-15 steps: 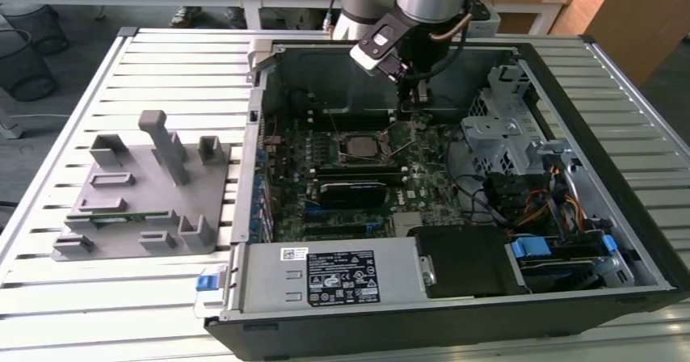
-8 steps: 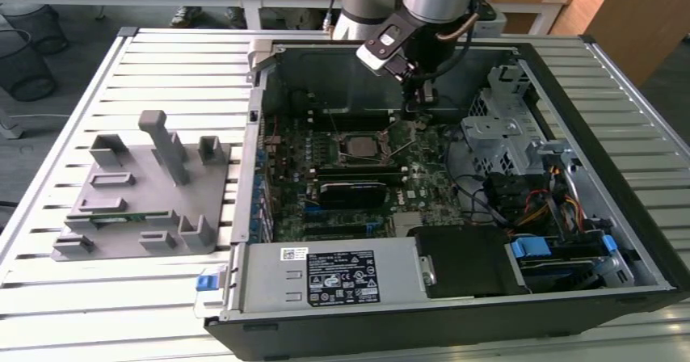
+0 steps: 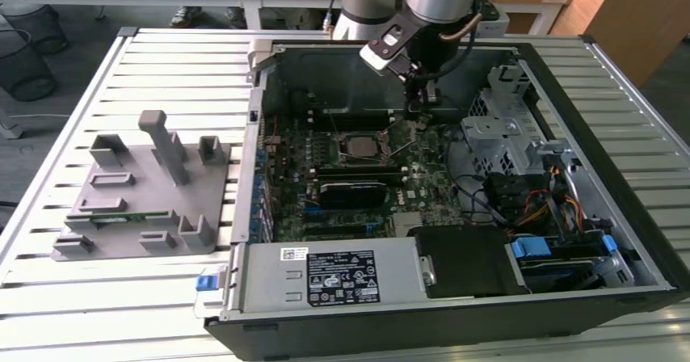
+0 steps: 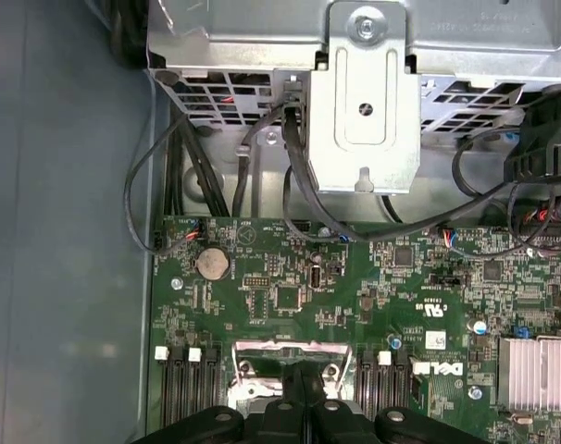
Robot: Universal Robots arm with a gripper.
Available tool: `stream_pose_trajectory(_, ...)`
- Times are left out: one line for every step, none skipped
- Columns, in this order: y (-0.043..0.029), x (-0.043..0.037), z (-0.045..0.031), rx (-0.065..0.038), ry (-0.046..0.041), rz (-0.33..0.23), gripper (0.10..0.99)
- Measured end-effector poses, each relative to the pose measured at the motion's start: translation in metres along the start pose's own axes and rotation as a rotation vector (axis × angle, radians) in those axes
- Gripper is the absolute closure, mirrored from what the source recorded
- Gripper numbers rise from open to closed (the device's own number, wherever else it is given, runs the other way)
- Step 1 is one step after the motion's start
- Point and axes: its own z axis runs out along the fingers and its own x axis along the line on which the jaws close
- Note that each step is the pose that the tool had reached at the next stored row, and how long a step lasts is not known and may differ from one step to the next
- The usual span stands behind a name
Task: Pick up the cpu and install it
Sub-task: 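Close the cpu cover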
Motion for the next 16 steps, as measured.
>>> stream_pose_trajectory(0.0008, 0.0000, 0.0000, 0.000, 0.0000, 0.000, 0.980)
stream_pose_trajectory(0.0017, 0.0000, 0.0001, 0.000, -0.0001, 0.000, 0.980)
stream_pose_trajectory(0.0027, -0.0001, 0.0003, 0.000, 0.0000, 0.000, 0.980)
stream_pose_trajectory(0.0036, -0.0001, 0.0006, 0.000, 0.0000, 0.000, 0.980)
stream_pose_trajectory(0.0050, 0.0002, 0.0010, 0.000, 0.0000, 0.000, 0.980)
stream_pose_trajectory(0.0064, 0.0008, 0.0014, 0.000, -0.0002, -0.001, 0.980)
stream_pose_trajectory(0.0077, 0.0013, 0.0021, 0.000, 0.0000, -0.001, 0.980)
stream_pose_trajectory(0.0091, 0.0019, 0.0028, 0.000, 0.0000, -0.002, 0.980)
stream_pose_trajectory(0.0104, 0.0024, 0.0036, 0.000, 0.0001, -0.003, 0.980)
stream_pose_trajectory(0.0117, 0.0027, 0.0040, 0.000, 0.0000, -0.005, 0.980)
stream_pose_trajectory(0.0129, 0.0027, 0.0041, 0.000, -0.0001, -0.006, 0.980)
stream_pose_trajectory(0.0132, 0.0027, 0.0042, 0.000, -0.0001, -0.007, 0.980)
stream_pose_trajectory(0.0136, 0.0027, 0.0043, 0.000, -0.0002, -0.007, 0.980)
stream_pose_trajectory(0.0142, 0.0027, 0.0044, 0.000, 0.0000, -0.007, 0.980)
stream_pose_trajectory(0.0146, 0.0027, 0.0044, 0.000, 0.0000, -0.007, 0.980)
stream_pose_trajectory(0.0151, 0.0027, 0.0045, 0.000, 0.0002, -0.007, 0.980)
